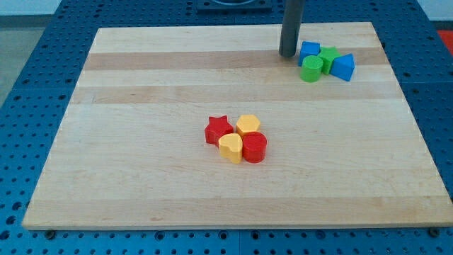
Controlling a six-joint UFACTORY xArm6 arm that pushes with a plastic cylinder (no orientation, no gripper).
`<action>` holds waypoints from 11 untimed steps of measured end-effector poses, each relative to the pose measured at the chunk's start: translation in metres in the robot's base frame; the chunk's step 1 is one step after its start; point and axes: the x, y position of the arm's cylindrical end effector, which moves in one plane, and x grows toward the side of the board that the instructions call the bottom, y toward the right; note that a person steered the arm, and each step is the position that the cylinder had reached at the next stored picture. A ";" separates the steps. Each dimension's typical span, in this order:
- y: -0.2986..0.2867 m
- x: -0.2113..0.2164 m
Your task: Separate the yellow hexagon from the group of blocks
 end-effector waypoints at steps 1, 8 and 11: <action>0.000 0.000; -0.009 0.126; 0.007 0.276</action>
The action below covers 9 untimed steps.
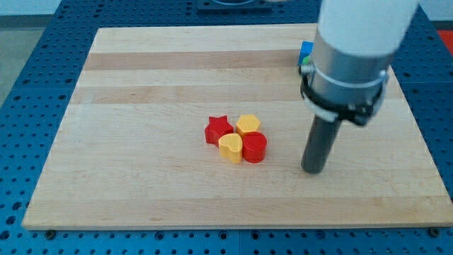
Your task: Separate the yellow hexagon from the group of blocks
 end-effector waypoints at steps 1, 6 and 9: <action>-0.018 0.016; -0.085 -0.049; -0.105 -0.089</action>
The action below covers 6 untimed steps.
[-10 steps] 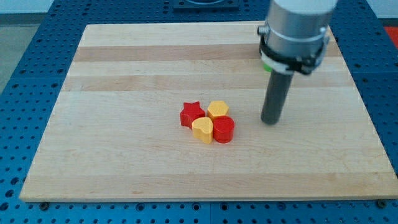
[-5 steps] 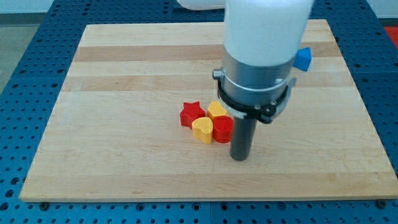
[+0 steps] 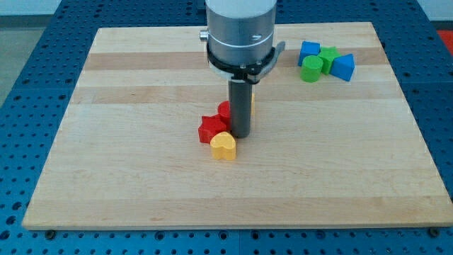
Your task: Separate the yellow hexagon from the group of blocks
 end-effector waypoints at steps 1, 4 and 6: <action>0.000 -0.022; 0.000 -0.037; 0.005 0.003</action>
